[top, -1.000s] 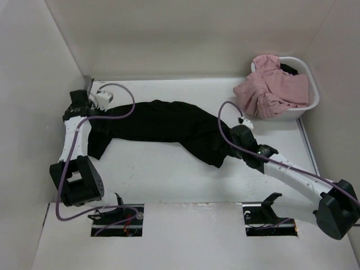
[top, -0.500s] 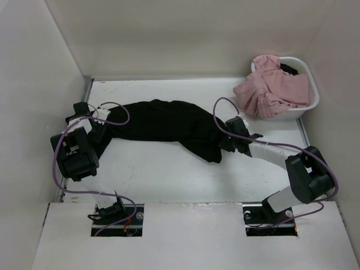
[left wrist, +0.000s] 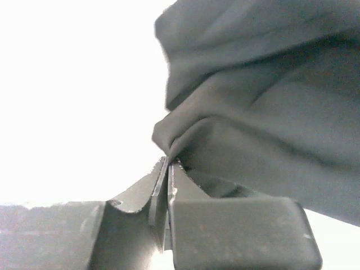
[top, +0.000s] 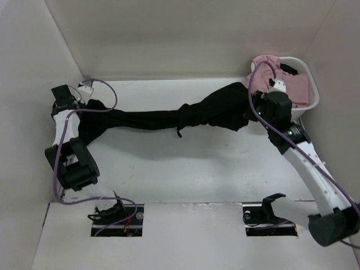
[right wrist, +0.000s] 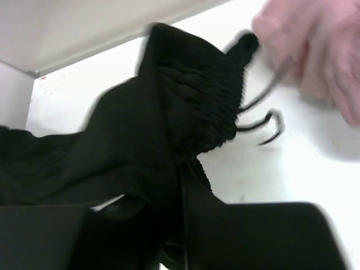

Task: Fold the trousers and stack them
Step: Flatten the trousers out

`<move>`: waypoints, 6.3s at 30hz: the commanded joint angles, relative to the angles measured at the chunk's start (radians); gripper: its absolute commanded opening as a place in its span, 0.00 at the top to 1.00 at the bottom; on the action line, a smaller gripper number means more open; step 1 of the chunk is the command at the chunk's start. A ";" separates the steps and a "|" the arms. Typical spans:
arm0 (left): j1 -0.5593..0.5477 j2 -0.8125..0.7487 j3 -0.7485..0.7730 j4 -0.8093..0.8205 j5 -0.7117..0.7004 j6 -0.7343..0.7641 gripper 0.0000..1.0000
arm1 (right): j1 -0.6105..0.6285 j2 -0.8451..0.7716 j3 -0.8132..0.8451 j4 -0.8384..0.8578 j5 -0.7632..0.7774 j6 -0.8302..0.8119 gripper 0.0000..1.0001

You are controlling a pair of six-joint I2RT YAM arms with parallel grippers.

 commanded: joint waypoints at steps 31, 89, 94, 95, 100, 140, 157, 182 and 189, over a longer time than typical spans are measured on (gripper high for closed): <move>0.164 -0.161 -0.483 0.061 -0.066 0.375 0.34 | 0.312 -0.227 -0.517 -0.402 0.223 0.792 0.00; -0.143 0.243 0.476 -0.327 -0.009 0.054 0.42 | -0.045 -0.276 -0.259 -0.371 0.142 0.295 1.00; -0.089 0.327 0.462 -0.332 0.084 -0.204 0.43 | -0.146 -0.256 -0.201 -0.385 0.139 0.183 1.00; -0.078 0.342 0.462 -0.333 0.082 -0.235 0.43 | -0.186 -0.263 -0.189 -0.388 0.135 0.165 1.00; -0.032 0.407 0.471 -0.388 0.073 -0.291 0.44 | -0.260 -0.264 -0.156 -0.401 0.081 0.134 1.00; 0.031 0.206 0.769 -0.507 0.059 -0.073 0.92 | -0.167 0.012 0.191 -0.210 0.020 0.138 1.00; 0.236 0.088 0.153 -0.596 0.067 0.113 0.53 | -0.174 -0.319 -0.371 -0.221 -0.019 0.303 1.00; 0.043 0.188 -0.051 -0.074 -0.139 0.142 0.96 | -0.383 -0.549 -0.301 -0.610 -0.016 0.318 0.97; -0.032 0.096 0.004 -0.146 -0.090 0.167 0.51 | -0.452 -0.627 -0.189 -0.736 0.096 0.347 0.00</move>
